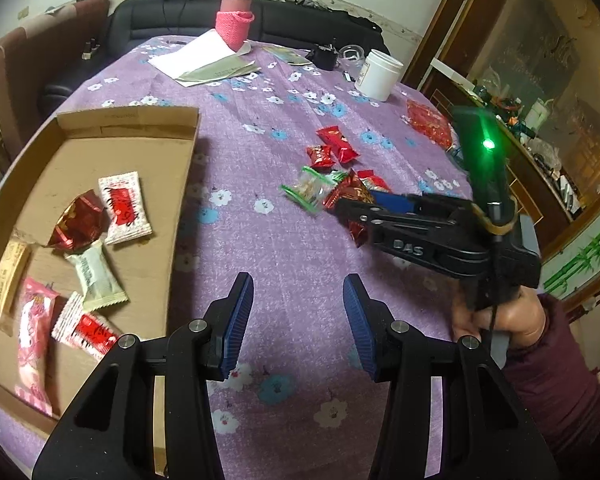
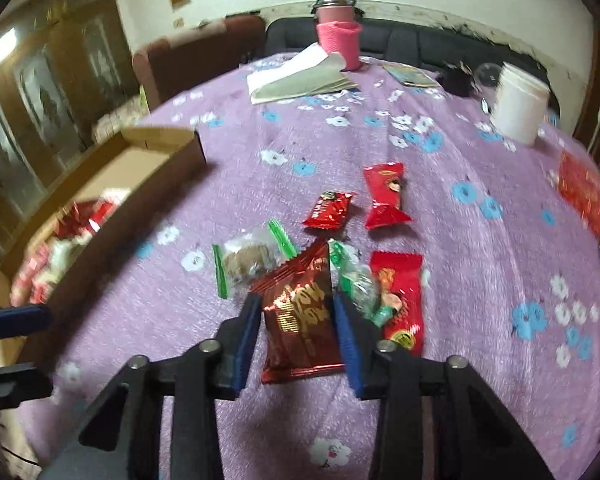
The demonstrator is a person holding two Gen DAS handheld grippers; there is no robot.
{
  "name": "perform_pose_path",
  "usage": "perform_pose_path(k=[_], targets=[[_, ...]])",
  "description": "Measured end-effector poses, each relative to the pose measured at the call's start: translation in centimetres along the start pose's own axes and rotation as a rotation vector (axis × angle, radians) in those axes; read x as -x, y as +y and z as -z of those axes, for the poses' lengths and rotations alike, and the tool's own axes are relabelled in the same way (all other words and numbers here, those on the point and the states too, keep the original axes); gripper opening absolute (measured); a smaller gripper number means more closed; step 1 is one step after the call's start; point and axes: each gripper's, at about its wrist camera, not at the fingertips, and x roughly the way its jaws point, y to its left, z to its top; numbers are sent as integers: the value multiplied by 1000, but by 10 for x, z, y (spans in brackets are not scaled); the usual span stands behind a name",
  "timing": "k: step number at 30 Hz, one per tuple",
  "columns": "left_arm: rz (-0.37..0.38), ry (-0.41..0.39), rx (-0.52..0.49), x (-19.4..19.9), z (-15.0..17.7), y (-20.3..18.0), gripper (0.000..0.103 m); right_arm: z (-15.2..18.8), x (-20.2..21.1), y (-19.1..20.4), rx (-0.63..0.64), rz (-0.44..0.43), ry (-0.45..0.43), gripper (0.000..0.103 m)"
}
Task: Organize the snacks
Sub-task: 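Return to the pile, grasp brown Wow wrapper with right while left grasps clear bag, then carry both snacks over the cardboard box and open both tools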
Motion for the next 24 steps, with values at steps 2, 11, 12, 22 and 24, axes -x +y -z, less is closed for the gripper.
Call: perform_pose_path(k=[2, 11, 12, 22, 24], targets=[[9, 6, 0, -5, -6, -1, 47, 3, 9, -12, -49, -16, -23, 37], [-3, 11, -152, -60, -56, -29, 47, 24, 39, -52, -194, -64, -107, 37], [-20, 11, -183, -66, -60, -32, 47, 23, 39, -54, -203, -69, -107, 37], [-107, 113, -366, -132, -72, -41, 46, 23, 44, -63, -252, -124, -136, 37], [-105, 125, -345, -136, -71, -39, 46, 23, 44, -62, -250, -127, -142, 37]])
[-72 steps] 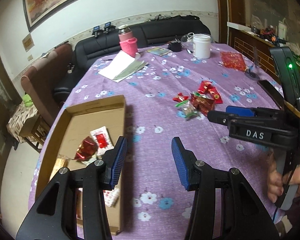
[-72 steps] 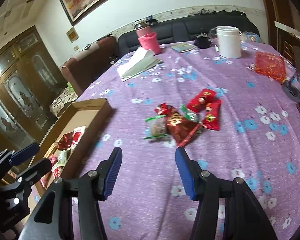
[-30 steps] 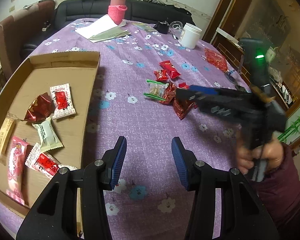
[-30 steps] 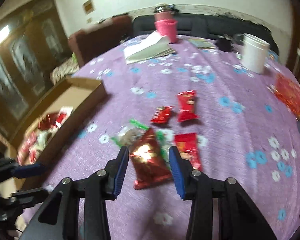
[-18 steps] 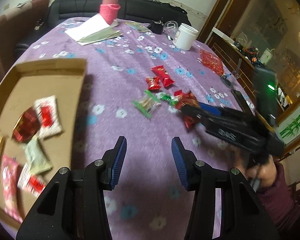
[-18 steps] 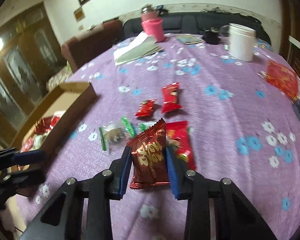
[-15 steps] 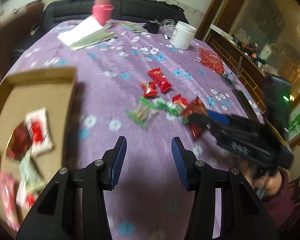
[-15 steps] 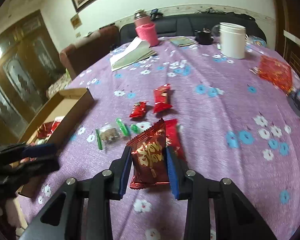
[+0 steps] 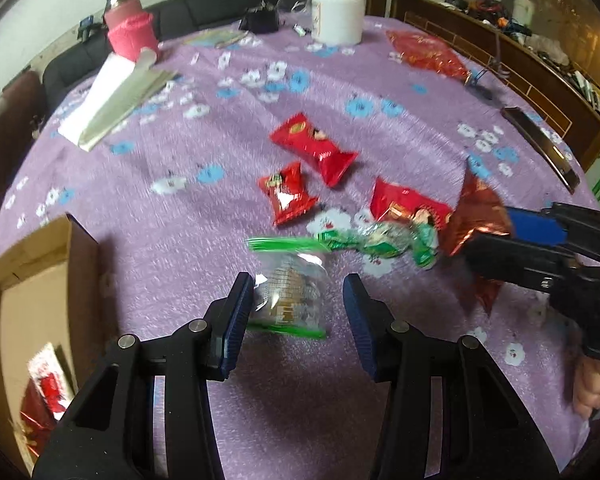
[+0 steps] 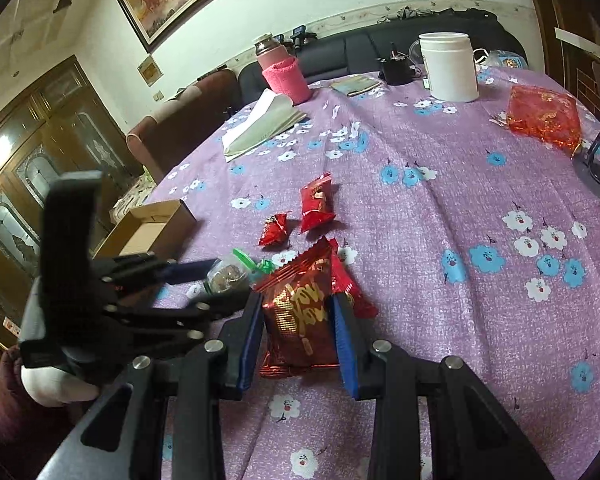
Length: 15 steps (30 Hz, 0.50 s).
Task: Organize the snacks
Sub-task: 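Carry both snacks over the cardboard box and open both tools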
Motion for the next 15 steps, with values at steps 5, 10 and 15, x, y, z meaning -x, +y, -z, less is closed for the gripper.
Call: perform_pose_path(k=[5, 10, 15], targets=[[11, -19, 73, 8, 0, 10, 29, 0, -2, 2, 11, 6, -11, 37], [66, -73, 149, 32, 6, 24, 29, 1, 1, 1, 6, 8, -29, 37], [72, -142, 241, 80, 23, 56, 29, -2, 1, 7, 17, 28, -29, 37]])
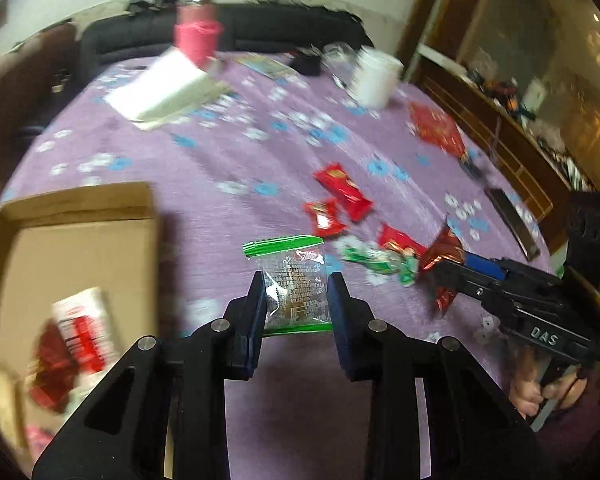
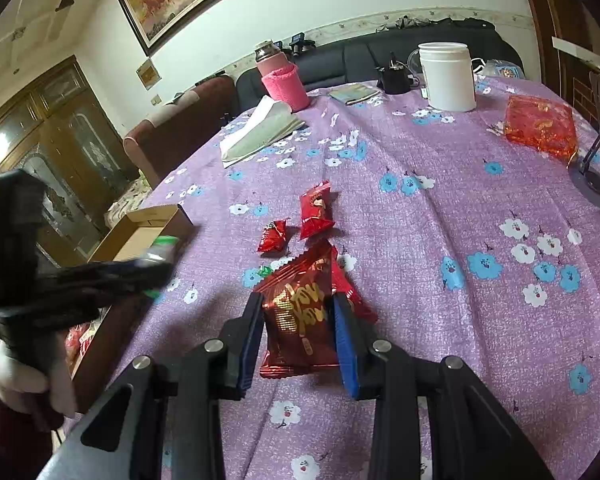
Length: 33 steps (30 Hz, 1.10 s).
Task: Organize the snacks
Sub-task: 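Carry both snacks over the cardboard box and open both tools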
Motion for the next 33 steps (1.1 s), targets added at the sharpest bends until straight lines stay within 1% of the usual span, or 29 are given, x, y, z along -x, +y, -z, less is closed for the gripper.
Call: perform_pose_path(k=[3, 5, 8, 10, 12, 16, 18, 22, 24, 25, 26, 27, 29, 33], targets=[[-45, -37, 45, 27, 1, 30, 29, -6, 4, 18, 11, -37, 3, 37], [-88, -56, 94, 41, 3, 59, 30, -14, 4, 35, 22, -78, 9, 37], [-134, -58, 167, 49, 9, 97, 30, -27, -7, 68, 55, -133, 34, 37], [-152, -46, 222, 49, 14, 123, 30, -34, -20, 91, 75, -165, 61, 37], [-173, -31, 253, 45, 18, 142, 30, -39, -35, 114, 107, -178, 86, 37], [-197, -12, 292, 37, 20, 168, 30, -46, -72, 158, 161, -194, 146, 37], [-193, -8, 318, 35, 20, 181, 30, -49, -91, 175, 175, -201, 177, 37], [-163, 0, 375, 31, 18, 196, 30, -49, -129, 201, 206, -183, 226, 38], [-152, -3, 387, 34, 21, 199, 34, -46, -144, 206, 205, -179, 245, 39], [-147, -5, 389, 35, 22, 199, 35, -45, -150, 208, 199, -176, 251, 40], [-142, -8, 392, 37, 24, 200, 35, -44, -153, 208, 193, -174, 257, 45], [-137, -13, 394, 40, 26, 200, 35, -45, -154, 206, 187, -174, 256, 47], [-133, -22, 400, 46, 29, 199, 35, -44, -149, 202, 183, -169, 242, 48], [-106, -50, 401, 63, 32, 183, 35, -49, -122, 183, 159, -151, 198, 48]])
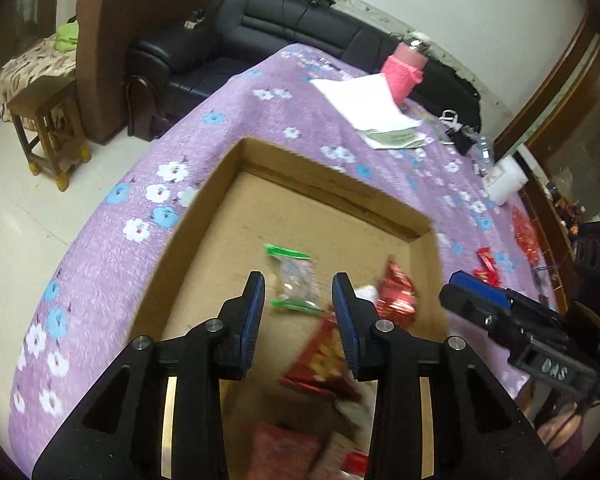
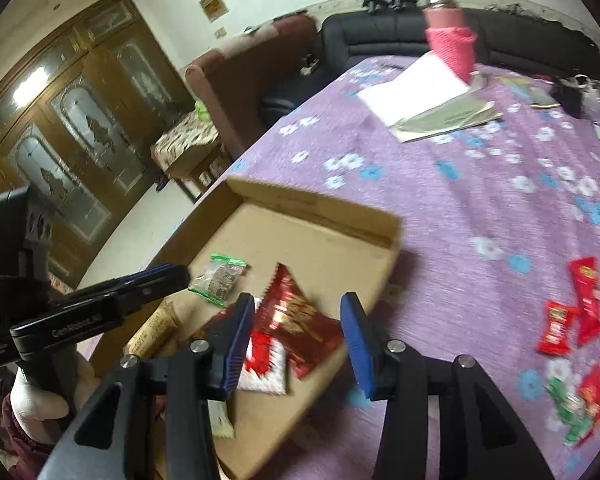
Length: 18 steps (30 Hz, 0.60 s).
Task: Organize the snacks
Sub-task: 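Carry both snacks over the cardboard box and open both tools, then grasp the green-wrapped candy with left tool while right grasps red character packet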
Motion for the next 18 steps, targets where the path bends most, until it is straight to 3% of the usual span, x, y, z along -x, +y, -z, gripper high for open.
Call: perform_pose_path(k=[1, 3, 7, 12, 16, 18], targets=[[12, -4, -8, 4, 2, -6, 35, 2, 9, -6, -10, 5, -16, 48], [45, -11, -37, 13, 9, -24, 35, 9, 29, -23, -42, 20, -45, 59], [116, -4, -123, 24, 28, -75, 56, 26, 70, -67, -131, 74, -100, 61], [216, 73, -237, 9, 63, -146, 56, 55, 114, -129, -253, 165, -144, 62], [241, 176, -280, -26, 93, -187, 56, 80, 139, -169, -324, 233, -160, 62], [218, 211, -313, -46, 107, -205, 56, 92, 146, -183, -345, 257, -161, 62]])
